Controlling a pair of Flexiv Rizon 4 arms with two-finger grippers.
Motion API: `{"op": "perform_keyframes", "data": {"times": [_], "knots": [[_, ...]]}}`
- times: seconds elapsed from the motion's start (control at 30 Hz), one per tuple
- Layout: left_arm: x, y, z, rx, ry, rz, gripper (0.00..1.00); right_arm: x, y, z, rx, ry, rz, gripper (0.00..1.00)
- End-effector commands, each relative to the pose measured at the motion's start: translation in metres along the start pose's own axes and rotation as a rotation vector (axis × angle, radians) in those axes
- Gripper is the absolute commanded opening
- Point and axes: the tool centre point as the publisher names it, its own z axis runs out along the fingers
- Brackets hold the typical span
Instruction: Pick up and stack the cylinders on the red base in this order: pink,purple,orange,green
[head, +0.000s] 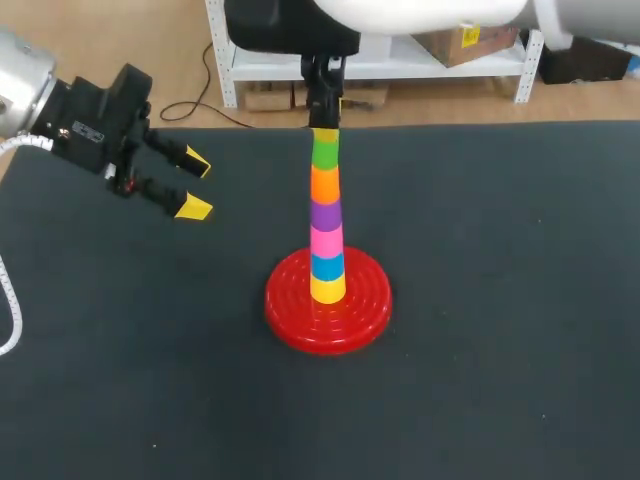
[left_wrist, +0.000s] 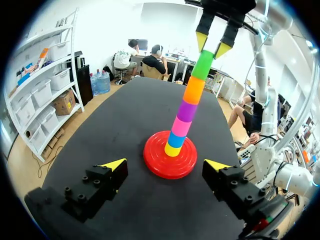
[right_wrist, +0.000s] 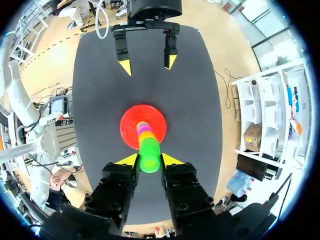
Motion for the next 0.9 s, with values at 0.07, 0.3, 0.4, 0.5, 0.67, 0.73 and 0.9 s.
{"op": "perform_keyframes", "data": {"times": [0.07,0.3,0.4,0.5,0.67,0.73,0.9], "knots": [[0.001,0.0,0.0,-0.001,-0.003,0.002,1.0,-0.004,-0.005,0.006,-0.006,0.033,0.005,0.0],[0.001,0.0,0.0,-0.001,-0.003,0.002,1.0,0.001,-0.003,0.015,-0.017,0.053,0.009,0.0],[0.001,0.0,0.0,-0.001,-0.003,0.002,1.0,0.002,-0.001,0.019,-0.034,0.051,0.011,0.0],[0.001,0.0,0.0,-0.001,-0.003,0.002,1.0,0.002,0.0,0.022,-0.04,0.051,0.01,0.0],[0.001,0.0,0.0,-0.001,-0.003,0.002,1.0,0.006,0.002,0.032,-0.049,0.059,0.017,0.0],[0.001,0.0,0.0,-0.001,-0.003,0.002,1.0,0.006,0.003,0.033,-0.053,0.06,0.019,0.0],[0.001,0.0,0.0,-0.001,-0.003,0.002,1.0,0.009,0.004,0.025,-0.028,0.036,0.013,0.49]]}}
